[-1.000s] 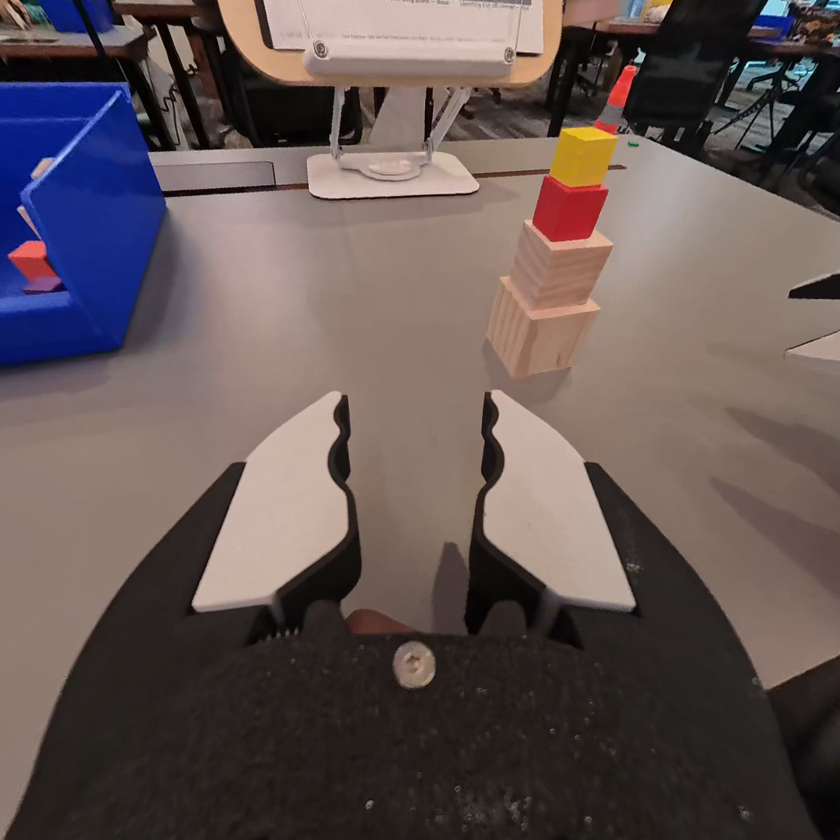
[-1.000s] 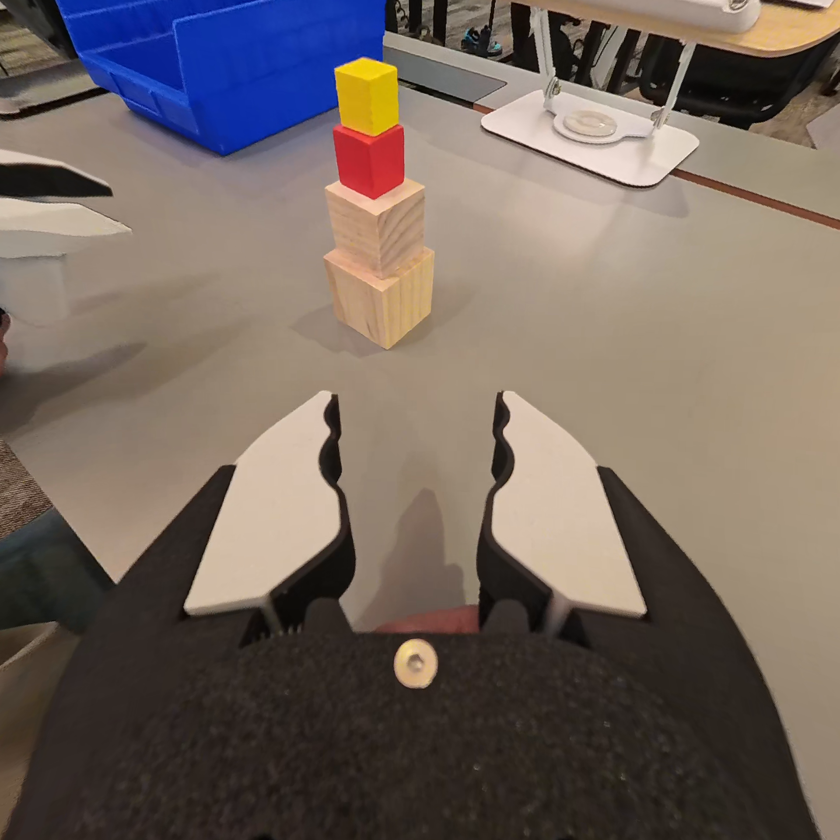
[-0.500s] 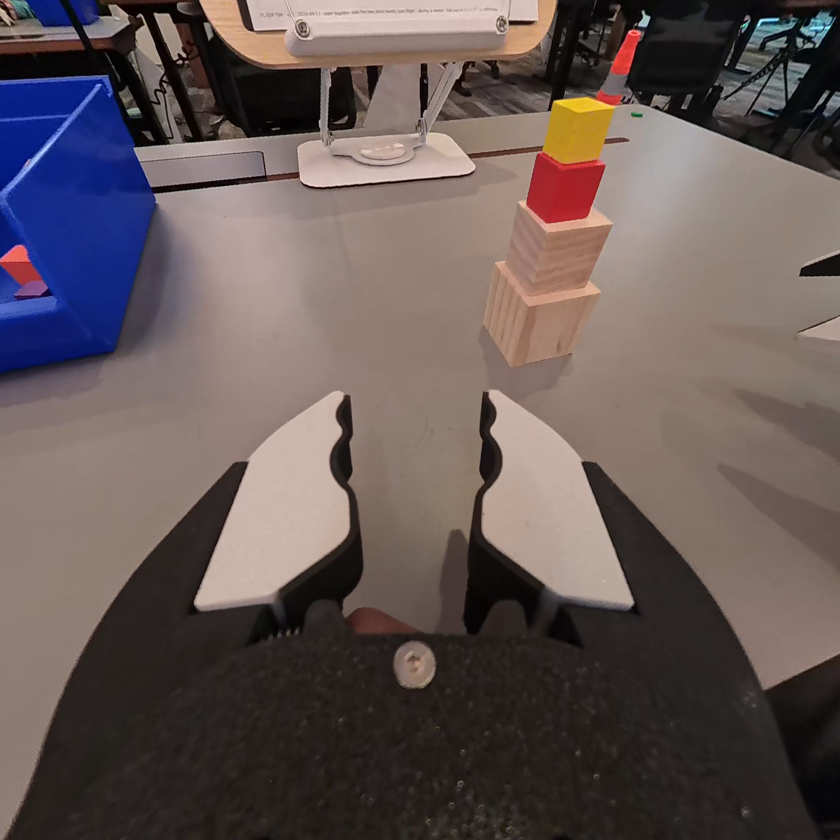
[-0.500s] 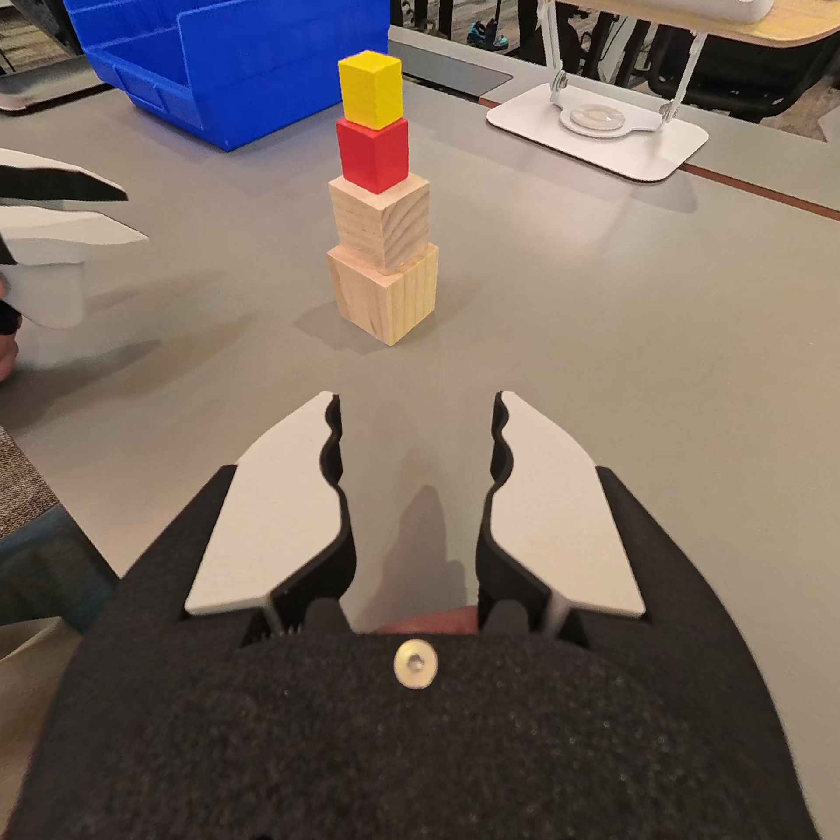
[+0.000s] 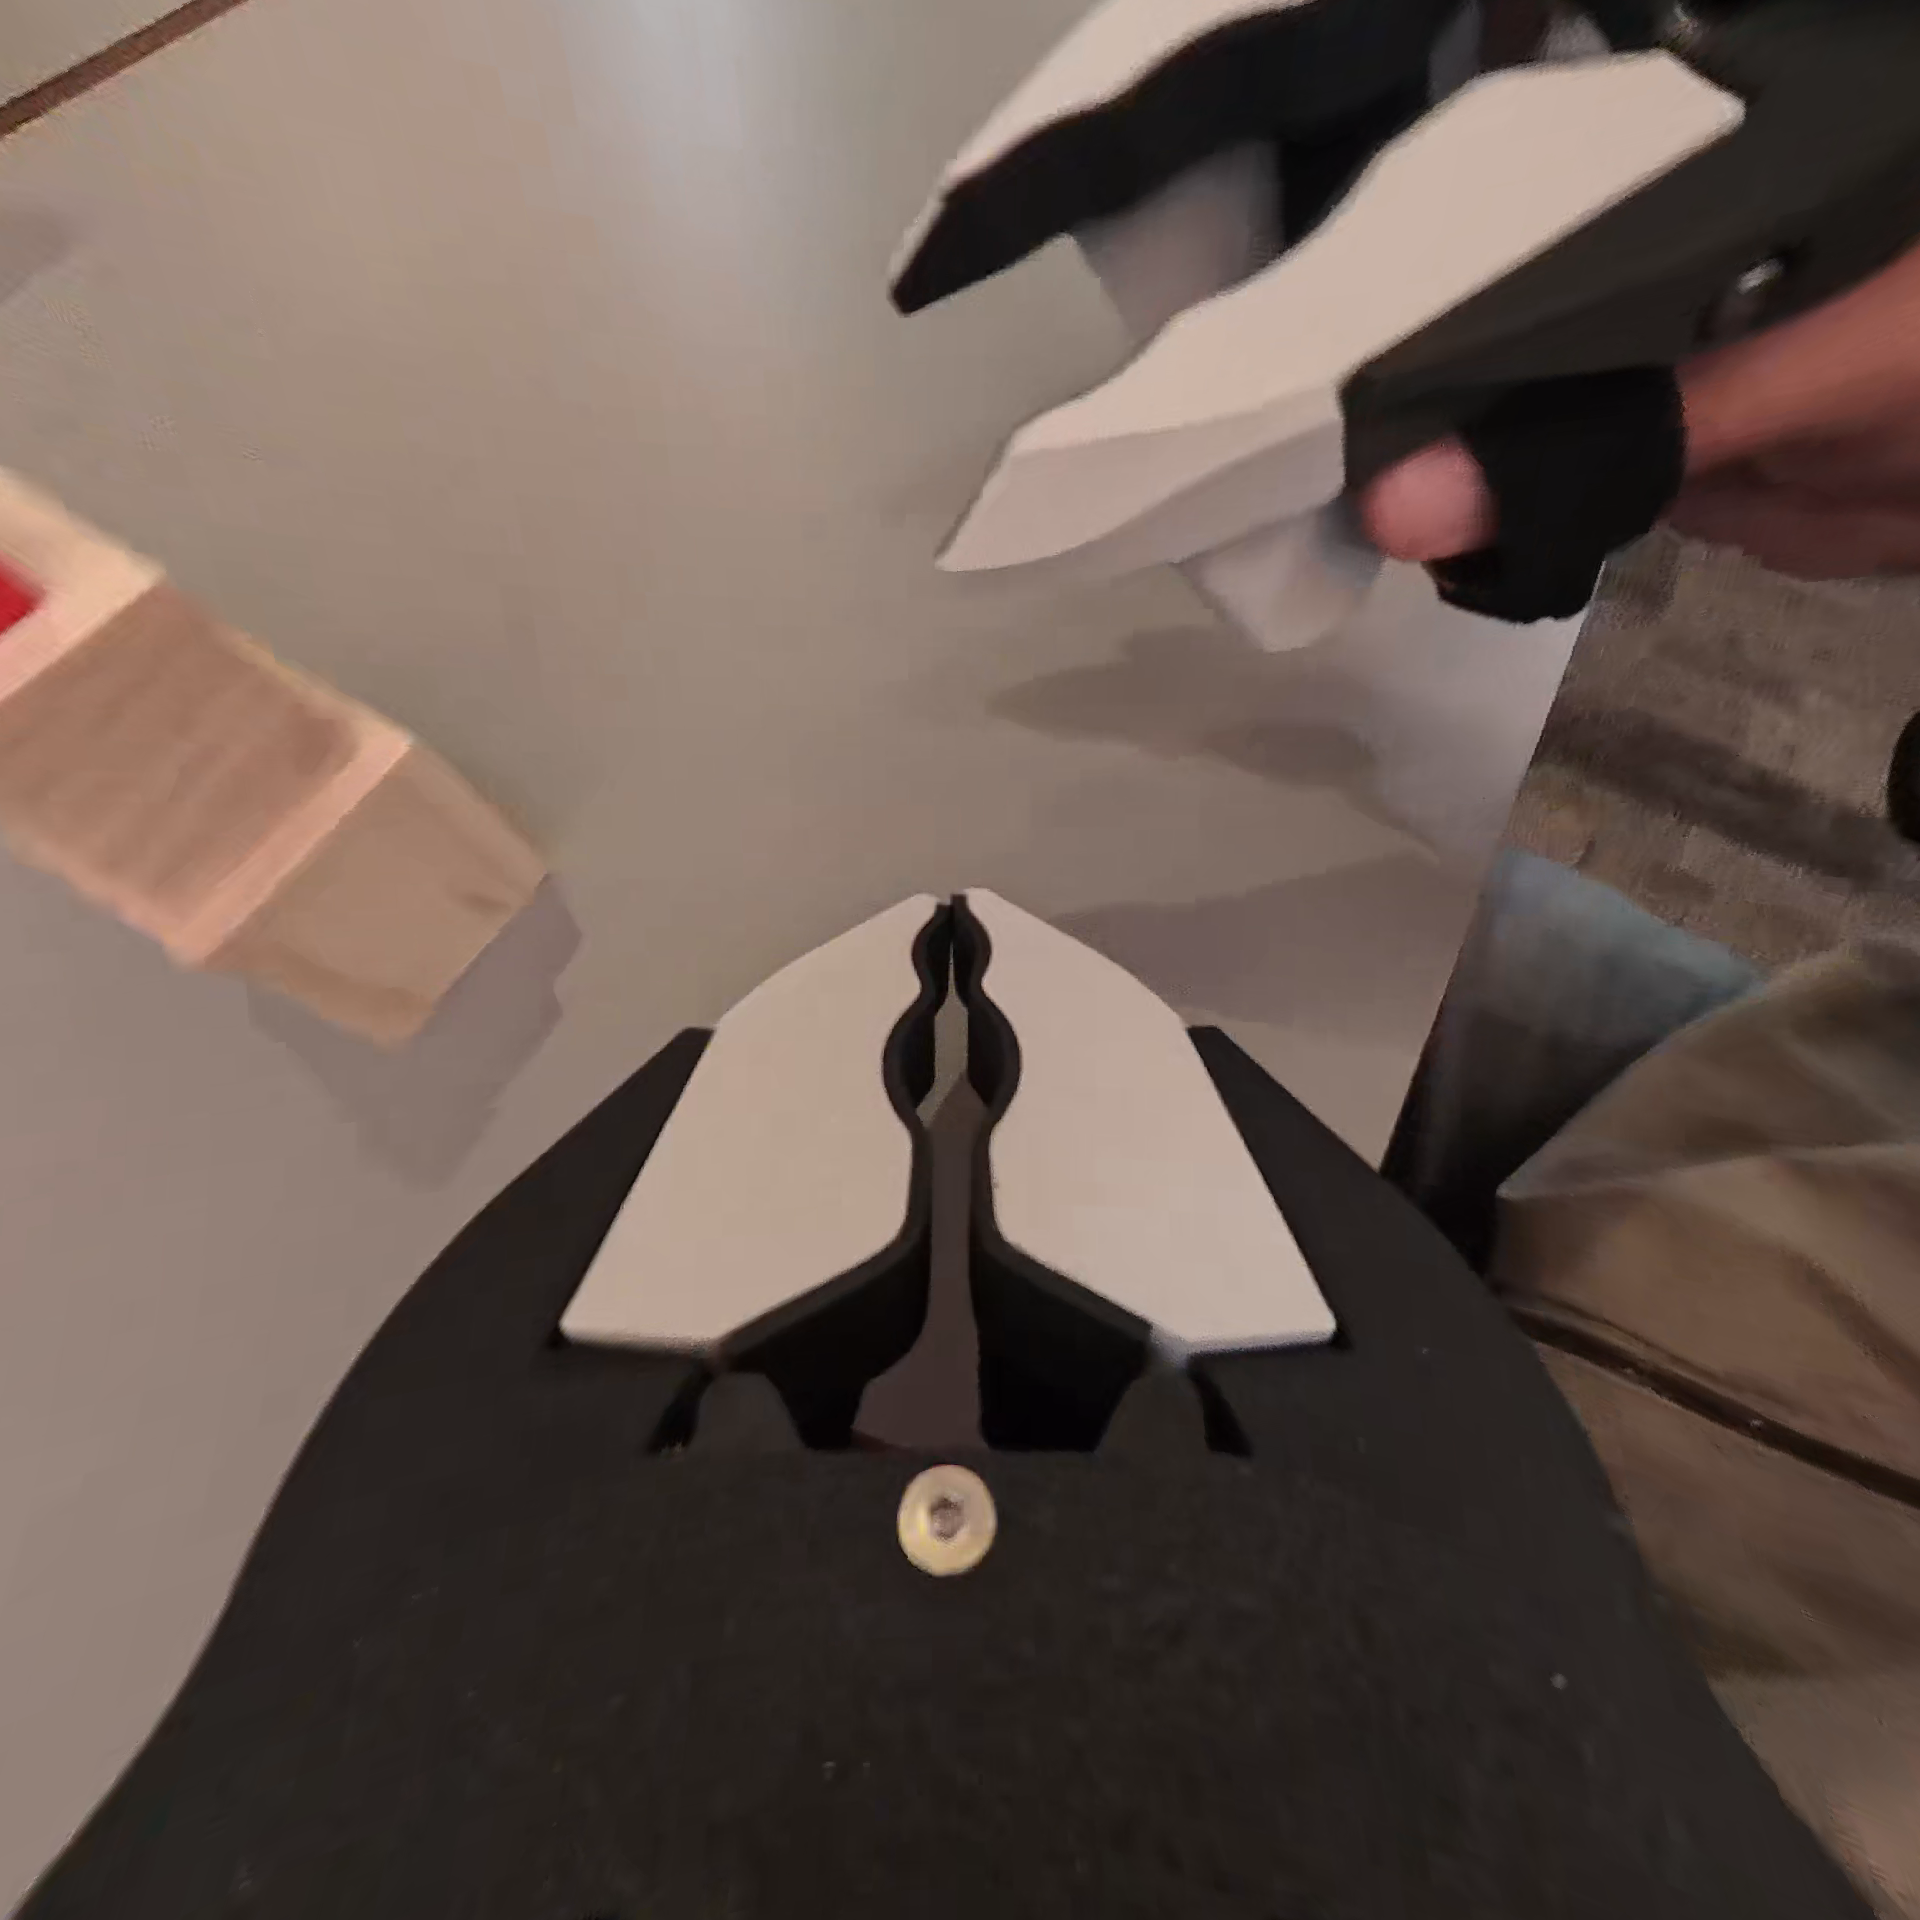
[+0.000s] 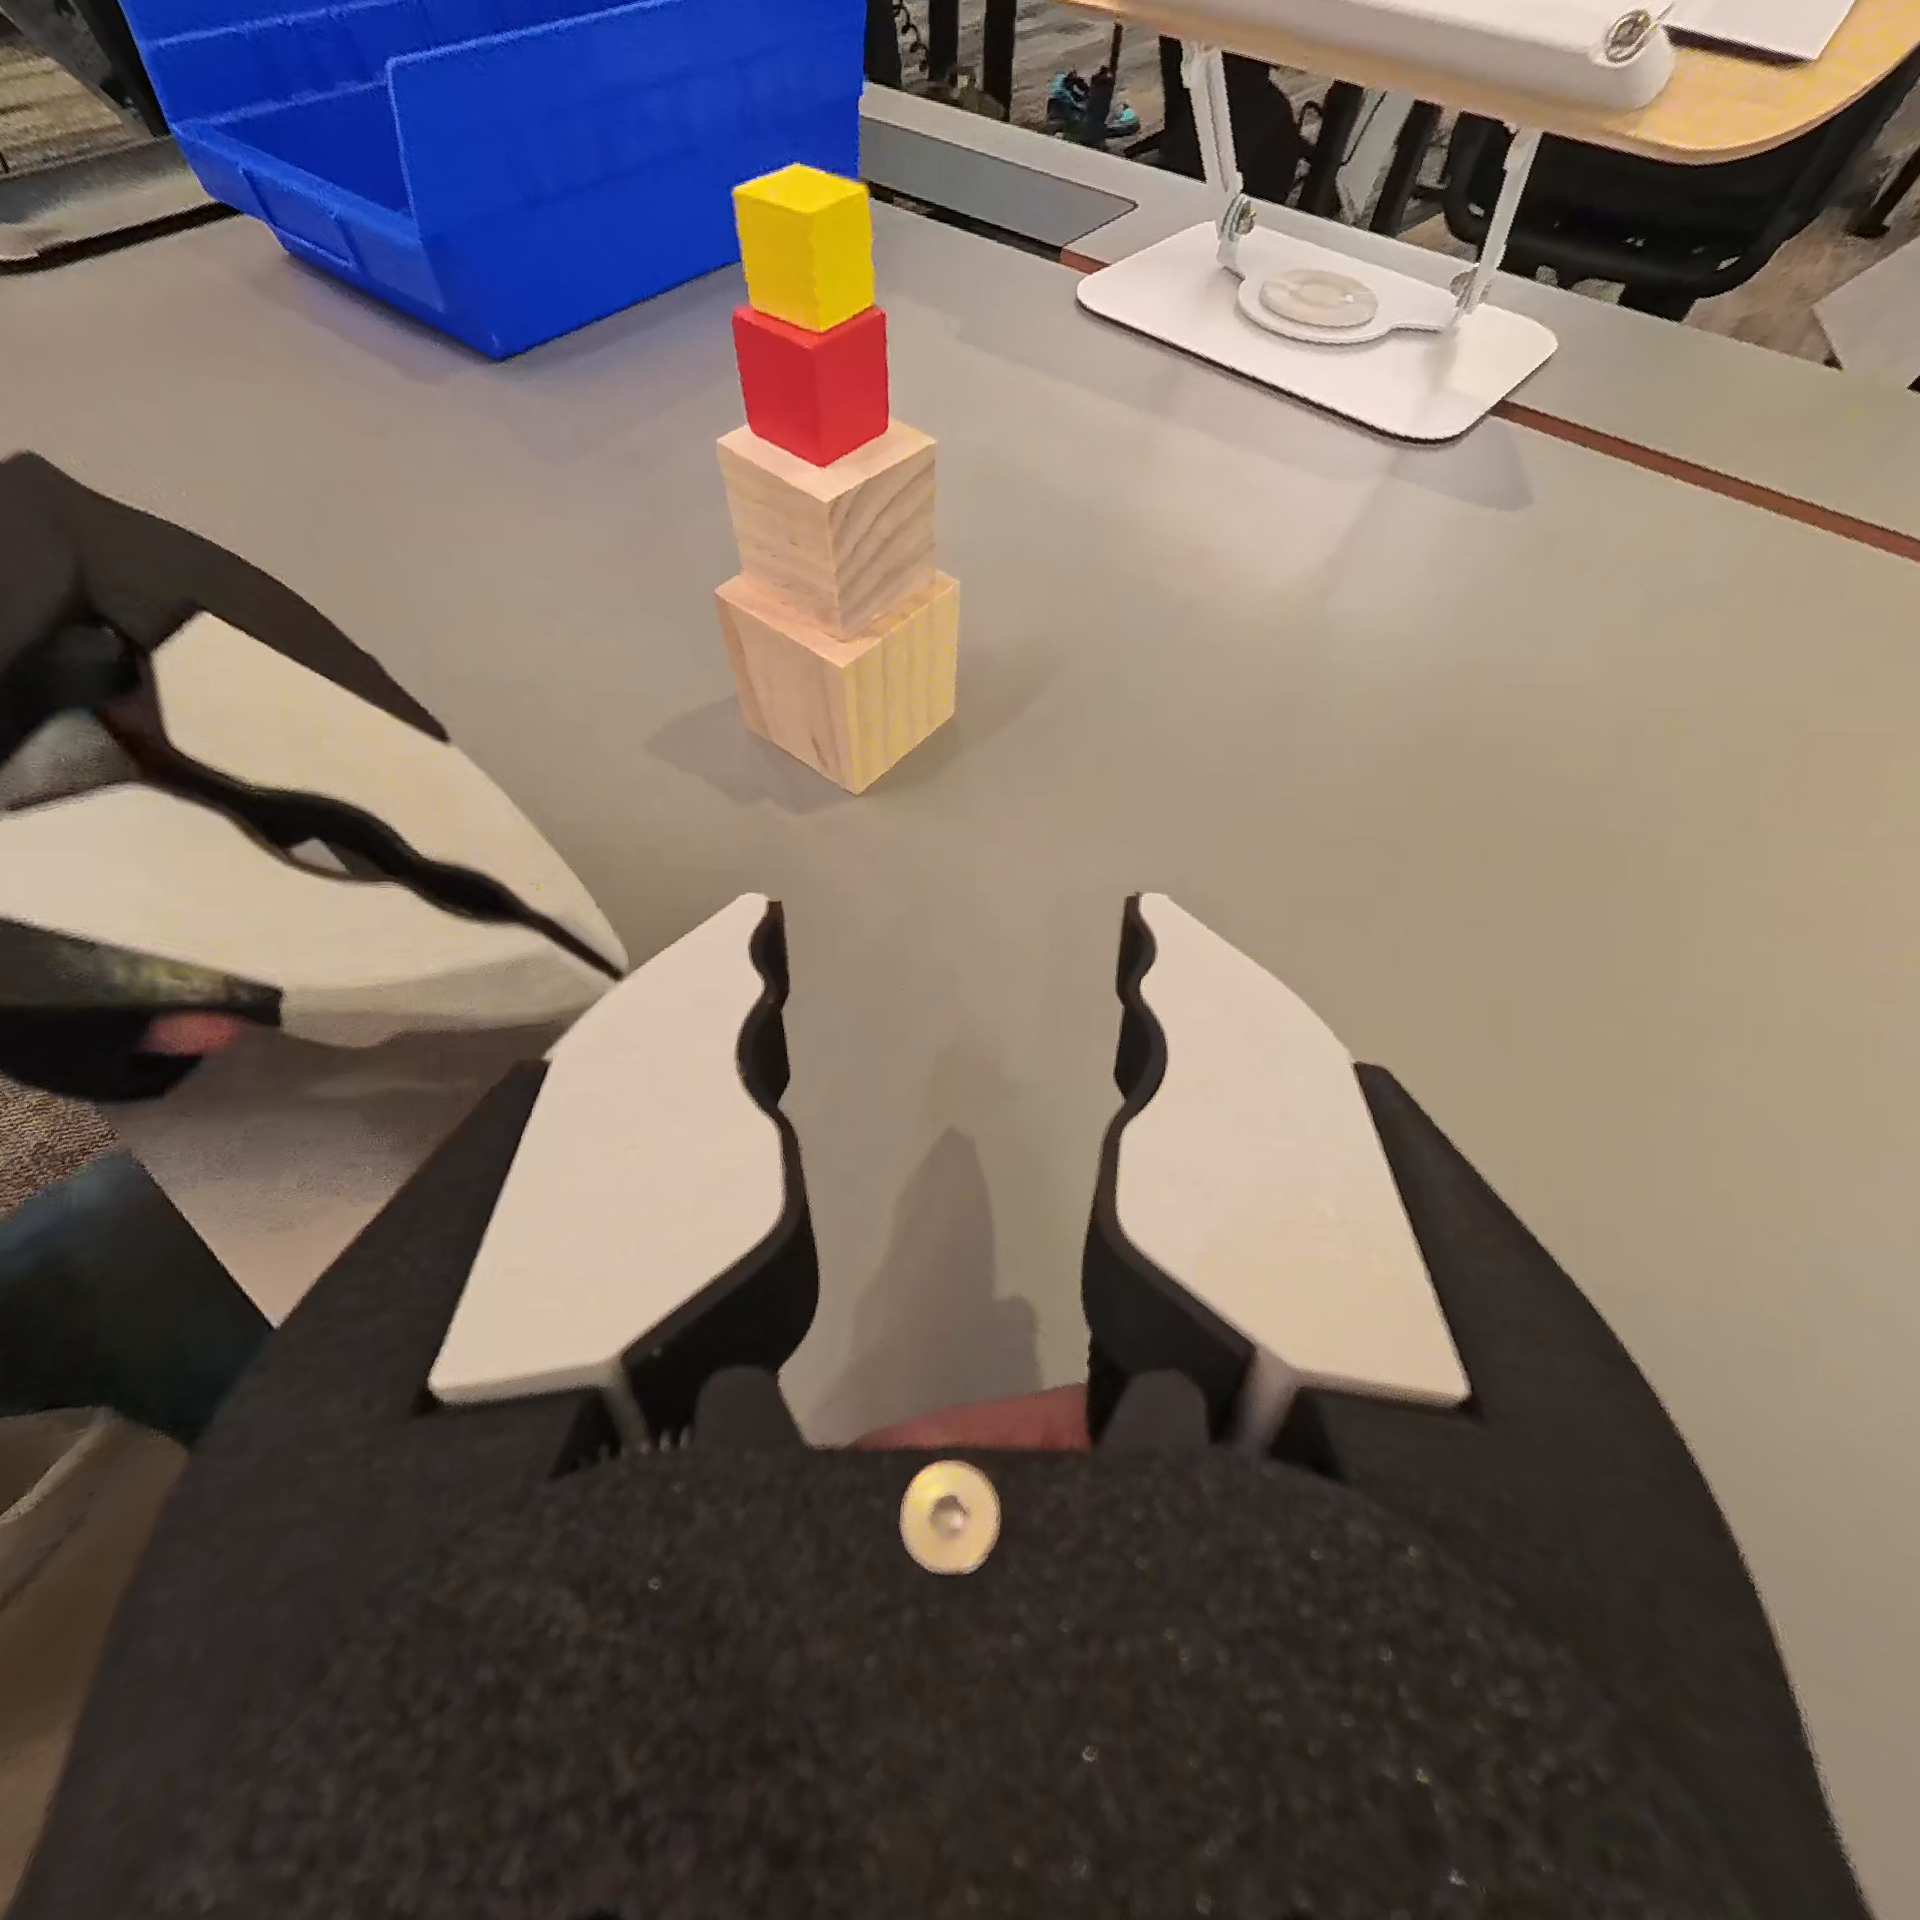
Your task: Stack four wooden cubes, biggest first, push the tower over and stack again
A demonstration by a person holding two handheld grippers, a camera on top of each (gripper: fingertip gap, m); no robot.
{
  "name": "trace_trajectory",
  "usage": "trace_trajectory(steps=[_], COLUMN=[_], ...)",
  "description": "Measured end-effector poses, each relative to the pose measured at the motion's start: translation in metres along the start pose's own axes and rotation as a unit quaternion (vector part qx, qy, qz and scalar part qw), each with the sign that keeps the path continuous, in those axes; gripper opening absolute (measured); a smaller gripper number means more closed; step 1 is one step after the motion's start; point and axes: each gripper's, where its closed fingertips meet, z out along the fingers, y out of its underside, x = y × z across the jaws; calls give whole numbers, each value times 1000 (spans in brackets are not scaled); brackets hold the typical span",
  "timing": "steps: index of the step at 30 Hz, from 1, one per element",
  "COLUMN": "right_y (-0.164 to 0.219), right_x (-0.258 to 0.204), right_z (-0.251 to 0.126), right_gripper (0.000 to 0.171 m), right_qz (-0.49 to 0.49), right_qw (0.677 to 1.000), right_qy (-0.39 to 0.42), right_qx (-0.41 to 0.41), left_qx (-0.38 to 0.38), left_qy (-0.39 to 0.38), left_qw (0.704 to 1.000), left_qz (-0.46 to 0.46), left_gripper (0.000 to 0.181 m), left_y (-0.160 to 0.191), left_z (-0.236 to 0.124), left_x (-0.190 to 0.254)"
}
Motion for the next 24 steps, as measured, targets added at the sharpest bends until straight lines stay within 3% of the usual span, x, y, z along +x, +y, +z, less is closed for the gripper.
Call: trace_trajectory(steps=[2, 4, 6, 8, 10, 13, 17, 19, 24], right_y=[0, -1, 0, 1, 2, 4, 8, 6, 2], right_x=[3, 6, 8, 7, 5, 5, 3, 0, -2], right_z=[-1, -1, -1, 0, 0, 2, 5, 5, 3], right_gripper=[61, 61, 60, 60, 60, 60, 60, 60, 61], right_qz=[3, 8, 12, 16, 12, 10, 17, 12, 8], right_qw=[1000, 1000, 1000, 1000, 1000, 1000, 1000, 1000, 1000], right_qy=[1, 1, 0, -4, -7, -8, -12, -11, -2], right_qx=[1, 3, 4, 3, -1, -2, -8, -8, -3], left_qx=[-8, -23, -57, -23, 32, 22, 48, 50, 125], left_qy=[-13, -60, -150, -122, -95, -106, -222, -256, -256], left_qw=[999, 997, 987, 986, 990, 992, 972, 962, 949], left_qz=[43, 51, -15, -114, -101, -59, -63, -85, -135], left_gripper=[0, 0, 0, 0, 0, 0, 2, 23, 42], left_y=[-6, -13, -8, -12, -24, -13, 3, 14, 25], left_z=[10, 19, 20, 12, -11, -40, -90, -107, -125], left_x=[-5, -38, -113, -152, -142, -119, -131, -135, -119])
